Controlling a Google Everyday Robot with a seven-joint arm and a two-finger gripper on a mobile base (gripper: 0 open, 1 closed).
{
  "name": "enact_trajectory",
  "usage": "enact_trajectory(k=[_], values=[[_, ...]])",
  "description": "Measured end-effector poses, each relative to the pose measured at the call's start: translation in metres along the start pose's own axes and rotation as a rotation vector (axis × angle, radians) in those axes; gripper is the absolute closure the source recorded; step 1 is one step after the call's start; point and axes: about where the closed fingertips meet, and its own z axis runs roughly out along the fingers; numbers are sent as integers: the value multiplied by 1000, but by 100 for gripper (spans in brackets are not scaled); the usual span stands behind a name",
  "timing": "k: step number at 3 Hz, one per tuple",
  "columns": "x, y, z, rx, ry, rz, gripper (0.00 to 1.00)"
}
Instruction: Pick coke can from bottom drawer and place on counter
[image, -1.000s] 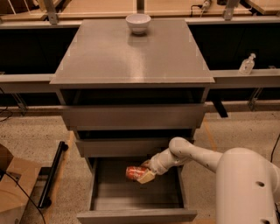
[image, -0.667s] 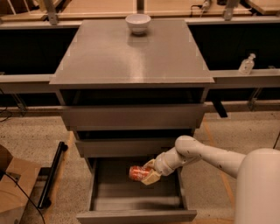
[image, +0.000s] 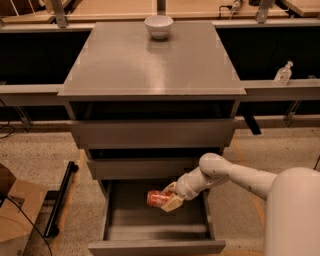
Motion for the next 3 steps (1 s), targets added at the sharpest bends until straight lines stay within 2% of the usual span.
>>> enact_trajectory(k=[1,2,3], values=[[-17,11,-40,93,-7,-76,100],[-39,58,-103,220,9,-163,100],[-64,115,-151,290,57,-238,100]])
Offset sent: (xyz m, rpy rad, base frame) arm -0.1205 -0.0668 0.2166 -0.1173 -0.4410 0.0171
